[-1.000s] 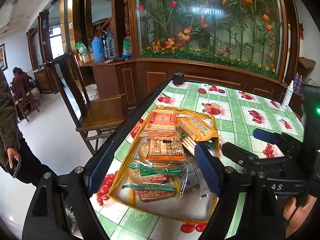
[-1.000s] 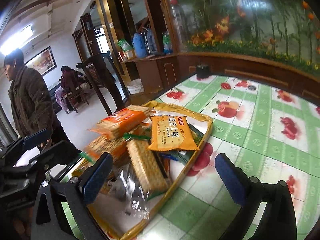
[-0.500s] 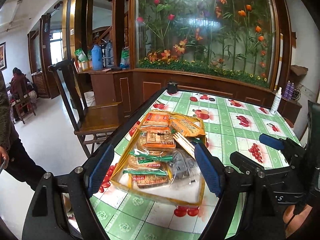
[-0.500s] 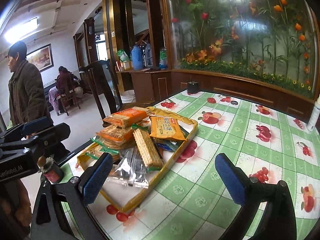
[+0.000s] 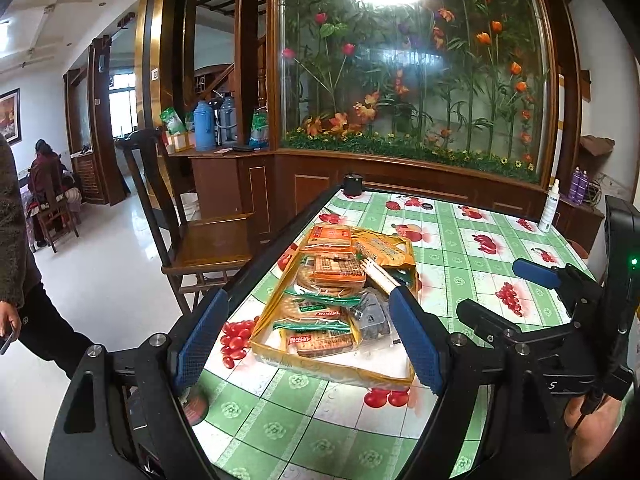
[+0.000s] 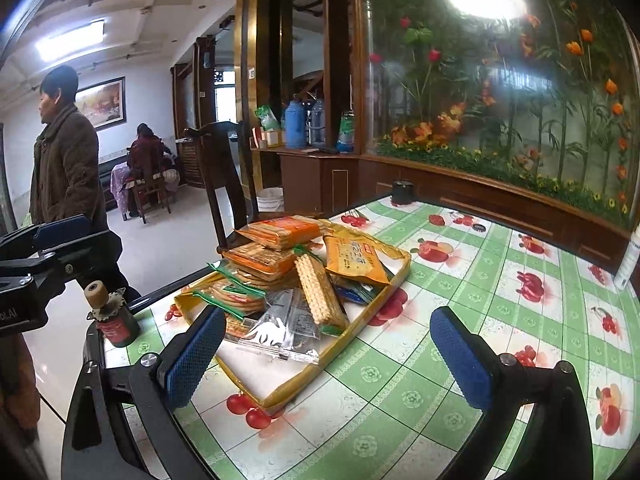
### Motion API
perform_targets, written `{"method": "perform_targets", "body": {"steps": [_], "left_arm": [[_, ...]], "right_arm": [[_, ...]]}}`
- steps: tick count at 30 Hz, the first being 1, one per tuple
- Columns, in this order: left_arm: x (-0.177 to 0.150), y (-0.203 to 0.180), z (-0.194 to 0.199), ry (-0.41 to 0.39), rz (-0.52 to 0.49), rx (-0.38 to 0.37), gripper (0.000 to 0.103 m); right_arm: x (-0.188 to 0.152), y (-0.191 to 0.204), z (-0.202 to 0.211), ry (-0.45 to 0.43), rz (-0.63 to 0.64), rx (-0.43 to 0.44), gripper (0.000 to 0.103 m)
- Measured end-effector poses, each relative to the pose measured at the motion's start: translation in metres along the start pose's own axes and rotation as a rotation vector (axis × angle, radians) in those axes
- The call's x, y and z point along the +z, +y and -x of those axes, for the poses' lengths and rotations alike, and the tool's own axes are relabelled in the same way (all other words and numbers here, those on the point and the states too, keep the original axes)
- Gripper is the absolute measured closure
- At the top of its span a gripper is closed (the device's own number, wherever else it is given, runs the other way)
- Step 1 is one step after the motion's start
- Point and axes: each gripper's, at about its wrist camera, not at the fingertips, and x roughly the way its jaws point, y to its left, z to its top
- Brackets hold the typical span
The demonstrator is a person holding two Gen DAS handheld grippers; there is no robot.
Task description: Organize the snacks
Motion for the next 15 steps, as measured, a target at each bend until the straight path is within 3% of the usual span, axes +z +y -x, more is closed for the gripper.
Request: {"method": "perform_targets", "body": {"steps": [11,15], "left_arm": [[-0.006,0.021,0.005,0.003,0.065,-0.008,0.02],[-0.009,0.023,0.011,-0.05,0.065,-0.013,0.02]], "right_arm": [[0.006,0.012,0.005,-0.023,0.055,-0.013,0.0],[0.007,0.015,0.005,-0.026,0.072,-0.015,0.0]]}}
